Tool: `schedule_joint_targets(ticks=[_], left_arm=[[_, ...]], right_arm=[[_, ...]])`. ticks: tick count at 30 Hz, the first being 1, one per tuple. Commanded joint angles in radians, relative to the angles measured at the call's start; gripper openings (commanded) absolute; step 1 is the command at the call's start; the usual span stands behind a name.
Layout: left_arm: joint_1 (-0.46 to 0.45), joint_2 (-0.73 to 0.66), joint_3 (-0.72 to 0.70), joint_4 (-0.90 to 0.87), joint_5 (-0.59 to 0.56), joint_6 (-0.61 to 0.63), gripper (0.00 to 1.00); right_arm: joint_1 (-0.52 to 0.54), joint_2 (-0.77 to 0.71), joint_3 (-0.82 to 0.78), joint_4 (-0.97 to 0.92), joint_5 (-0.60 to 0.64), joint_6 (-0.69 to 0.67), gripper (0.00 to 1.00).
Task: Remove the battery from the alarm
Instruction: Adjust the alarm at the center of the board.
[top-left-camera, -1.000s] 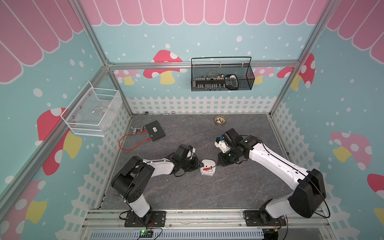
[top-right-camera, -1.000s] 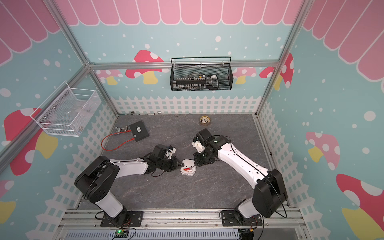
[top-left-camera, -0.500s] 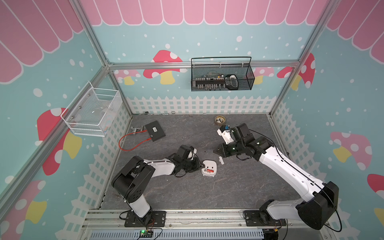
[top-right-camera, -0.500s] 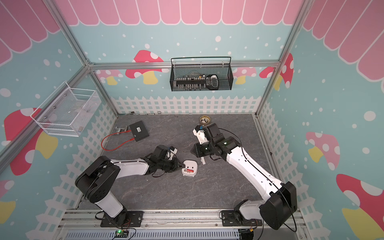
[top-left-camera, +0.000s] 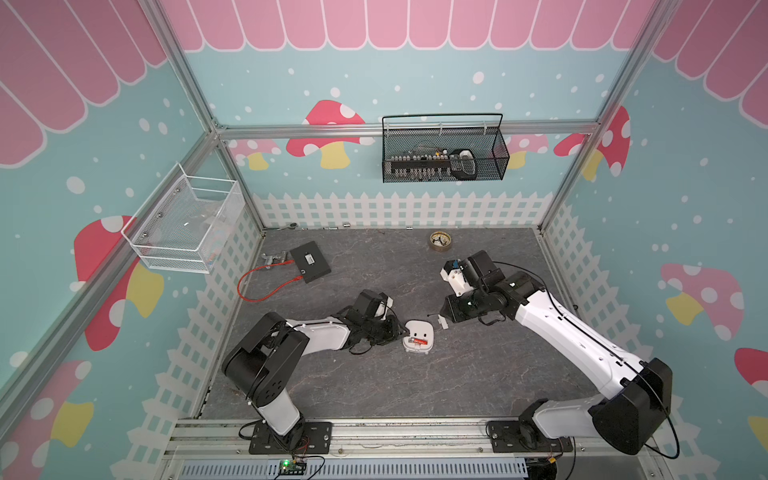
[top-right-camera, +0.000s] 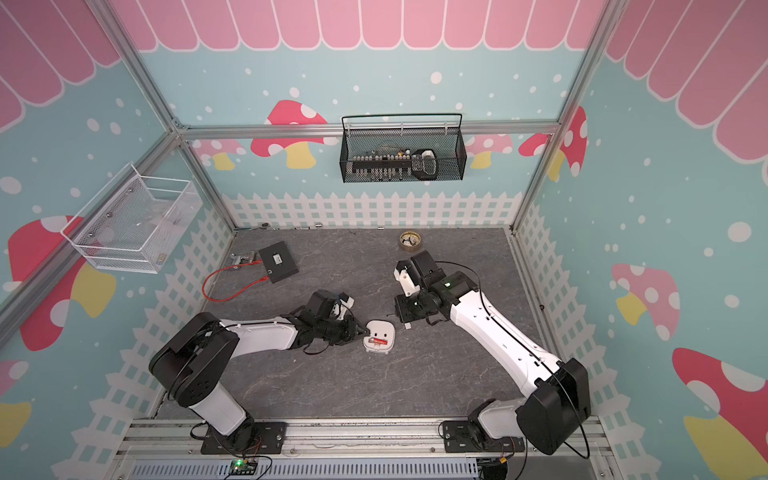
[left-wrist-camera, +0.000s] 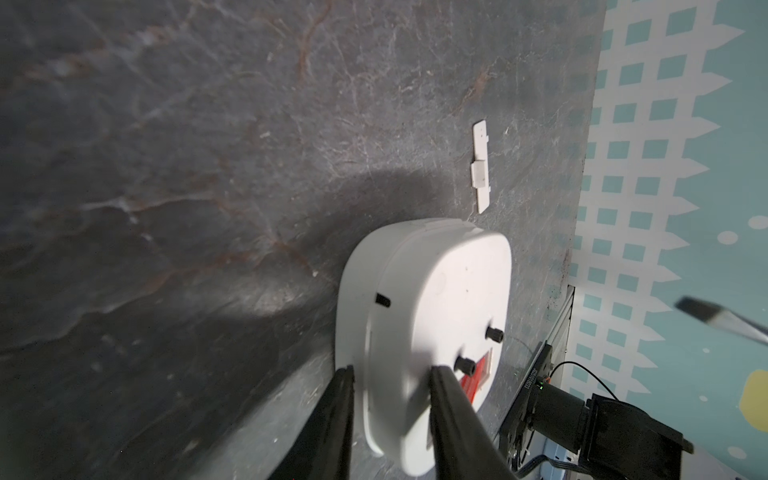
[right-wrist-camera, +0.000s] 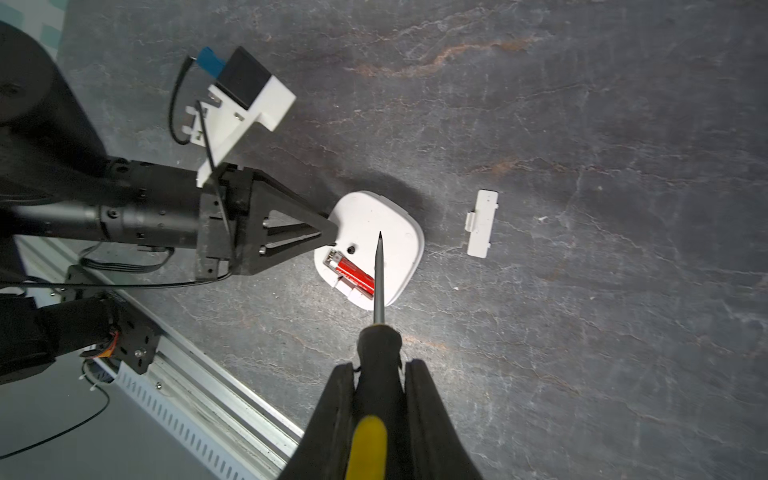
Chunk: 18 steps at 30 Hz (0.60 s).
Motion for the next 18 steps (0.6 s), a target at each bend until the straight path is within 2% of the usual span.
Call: schedule_joint_targets(ticks=[1, 8, 15, 18], left_arm=[[0.003, -0.008, 0.003, -0.075, -0.032, 0.014, 0.33], [-0.004, -0.036, -0.033, -0.070, -0.037, 0.002, 0.33], [-0.022, -0.055, -0.054, -0.081, -0.043, 0.001, 0.32], [-0.033, -0.061, -0.047, -0.086, -0.045, -0.001, 0.32]], right_arm=[[0.000, 0.019, 0.012, -0.045, 0.070, -0.007, 0.00], [0.022, -0.007, -0.025, -0.018, -0.119, -0.060, 0.00], [0.029, -0.034, -0.050, -0.049, -0.107, -0.057, 0.00], [0.028, -0.034, -0.055, -0.060, -0.053, -0.046, 0.00]])
